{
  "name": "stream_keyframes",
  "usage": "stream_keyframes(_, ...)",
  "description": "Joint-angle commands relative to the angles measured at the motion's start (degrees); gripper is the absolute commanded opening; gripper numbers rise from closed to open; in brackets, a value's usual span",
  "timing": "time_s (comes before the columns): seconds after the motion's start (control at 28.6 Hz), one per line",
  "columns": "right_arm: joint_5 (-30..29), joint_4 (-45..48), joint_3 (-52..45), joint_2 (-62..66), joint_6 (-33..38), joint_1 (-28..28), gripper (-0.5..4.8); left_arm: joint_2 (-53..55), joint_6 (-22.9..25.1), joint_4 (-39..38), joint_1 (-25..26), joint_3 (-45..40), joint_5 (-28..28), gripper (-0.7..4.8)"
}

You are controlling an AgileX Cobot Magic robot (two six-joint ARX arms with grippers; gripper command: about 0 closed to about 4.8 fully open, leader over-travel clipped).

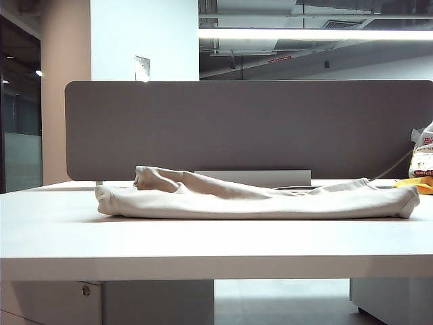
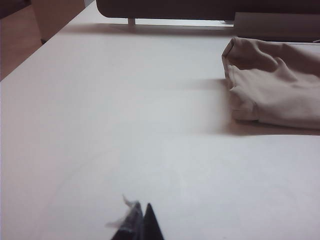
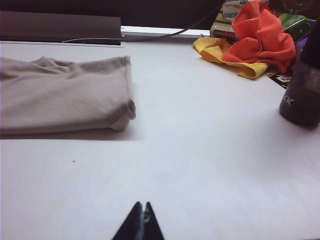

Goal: Fold the bottom side of the T-shirt horizontally towards the center, about one-third of the way, then fold the sleeve back towards the center, creating a straight line along the edge of the T-shirt, and finally fold the bottom of the T-shirt up towards the top, creating a neat rectangle.

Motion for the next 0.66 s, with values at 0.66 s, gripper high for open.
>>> stream_keyframes(0.66,-0.07,1.07,-0.24,0.0,0.24,-0.04,-0.05,0.02,0.44,-0.9,0.07,-0.17,0.2,-0.05)
